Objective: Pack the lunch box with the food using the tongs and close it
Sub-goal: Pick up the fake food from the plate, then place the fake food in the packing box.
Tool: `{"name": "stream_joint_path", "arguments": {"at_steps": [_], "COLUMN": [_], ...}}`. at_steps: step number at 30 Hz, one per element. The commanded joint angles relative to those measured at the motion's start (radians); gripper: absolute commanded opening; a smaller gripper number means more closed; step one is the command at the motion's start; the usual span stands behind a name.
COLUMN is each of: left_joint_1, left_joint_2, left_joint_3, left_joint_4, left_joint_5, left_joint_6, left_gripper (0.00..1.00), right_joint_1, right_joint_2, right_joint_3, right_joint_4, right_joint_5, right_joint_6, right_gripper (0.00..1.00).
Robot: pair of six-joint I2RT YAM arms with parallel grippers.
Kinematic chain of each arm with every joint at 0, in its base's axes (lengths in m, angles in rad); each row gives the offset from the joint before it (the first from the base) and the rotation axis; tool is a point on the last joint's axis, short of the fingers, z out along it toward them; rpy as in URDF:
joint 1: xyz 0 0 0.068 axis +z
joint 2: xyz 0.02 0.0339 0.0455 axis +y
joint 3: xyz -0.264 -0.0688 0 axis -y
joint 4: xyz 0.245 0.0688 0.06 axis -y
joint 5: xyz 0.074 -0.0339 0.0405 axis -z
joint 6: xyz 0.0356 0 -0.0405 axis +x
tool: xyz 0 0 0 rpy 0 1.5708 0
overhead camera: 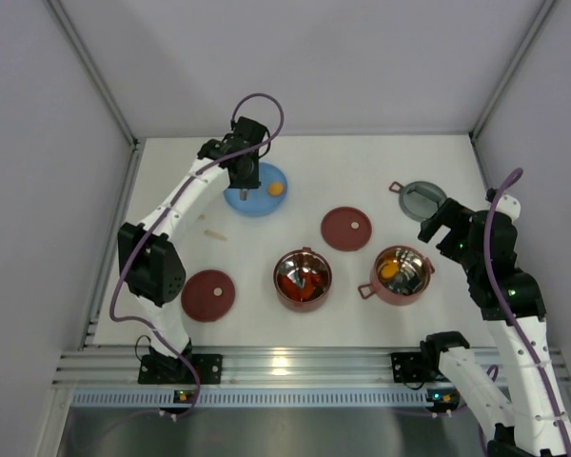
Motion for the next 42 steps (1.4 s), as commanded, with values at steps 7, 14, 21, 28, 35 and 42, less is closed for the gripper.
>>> {"name": "stream_joint_path", "arguments": {"at_steps": [7,14,21,28,35,42], "left_joint_1": [-0.009,-0.068,-0.269,-0.414,-0.529,-0.590], "left_joint_2": [-0.123,-0.191,-0.246,-0.294,-0.301,-0.291], "left_joint_3": [0.045,0.037,0.045,0.017,-0.029,-0.070], "left_joint_4": [-0.016,-0.003,0.013,0.039,0.058,0.072], "left_joint_5": [0.002,0.088,0.173,0.307,0.411,0.467], "left_joint_6": [0.020,0.026,0.049,0.062,0.078,0.097], "left_gripper": [0.00,0.00,0.00,0.00,0.00,0.02], "right_joint_1": [-0.010,-0.010,-0.010,-0.010,-0.010,-0.010], "right_joint_2": [-0.007,-0.007,-0.012,-0.021,-0.026,-0.030], "right_joint_3": [-0.007,-0.001,0.016,0.047,0.059,0.061], "right_joint_4": [0.033,0.030,0.019,-0.006,-0.019,-0.024], "right_joint_5": [-0.007,-0.002,0.015,0.041,0.047,0.050], "right_joint_6": [-0.004,-0.002,0.003,0.000,0.003,0.003], "right_gripper": [0.99,0.99,1.00,0.99,0.99,1.00]}}
